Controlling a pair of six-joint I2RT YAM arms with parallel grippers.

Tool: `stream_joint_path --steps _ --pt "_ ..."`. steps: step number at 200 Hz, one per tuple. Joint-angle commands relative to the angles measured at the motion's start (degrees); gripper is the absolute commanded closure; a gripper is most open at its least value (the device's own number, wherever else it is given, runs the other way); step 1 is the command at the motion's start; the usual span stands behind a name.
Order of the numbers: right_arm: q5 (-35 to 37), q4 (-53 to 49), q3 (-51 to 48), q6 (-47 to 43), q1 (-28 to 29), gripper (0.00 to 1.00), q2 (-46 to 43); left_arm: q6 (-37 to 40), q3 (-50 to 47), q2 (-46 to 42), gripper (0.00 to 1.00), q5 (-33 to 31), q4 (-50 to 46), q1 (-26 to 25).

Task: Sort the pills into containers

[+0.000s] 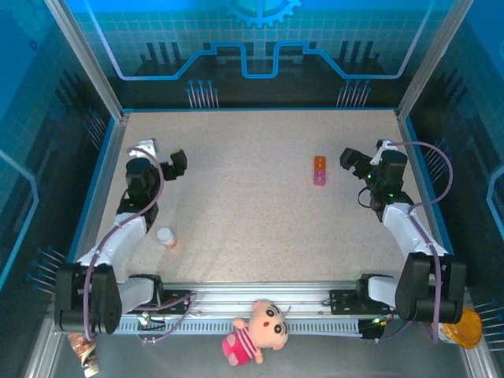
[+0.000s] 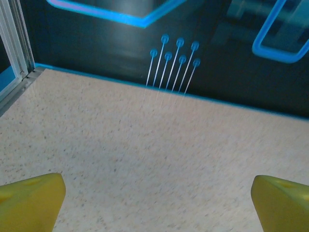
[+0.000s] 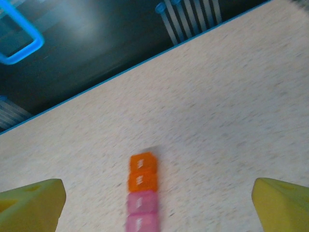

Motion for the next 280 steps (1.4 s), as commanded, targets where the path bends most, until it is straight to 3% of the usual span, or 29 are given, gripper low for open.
stream_joint_path --steps 1,34,69,118,158,243,280 --pt "-8.0 -9.8 3.4 1.1 2.5 0.00 -1.1 -7.9 4.7 -3.7 0.01 1.6 -12.8 0.2" --pt "-5.2 -20.9 7.4 -1.8 10.5 0.01 -1.5 -12.1 7.3 -6.5 0.01 7.8 -18.7 -1.5" --pt "5.7 -28.2 13.1 -1.8 17.8 0.07 4.0 -14.4 8.9 -6.5 0.01 10.5 -22.4 -5.8" --pt "11.8 -34.7 27.4 1.7 19.0 0.18 22.8 -14.8 9.5 -1.6 0.01 10.1 -21.3 -14.7" --pt "16.0 -39.7 38.3 1.3 19.1 0.22 36.1 -15.7 9.4 2.2 0.01 10.3 -19.4 -17.1" --pt "16.6 -41.8 42.6 1.1 18.5 0.24 45.8 -15.9 10.6 6.6 0.01 11.8 -18.2 -17.3" --pt "15.6 -41.7 42.4 0.8 17.8 0.30 47.3 -16.5 10.5 6.7 0.01 12.0 -18.5 -17.3"
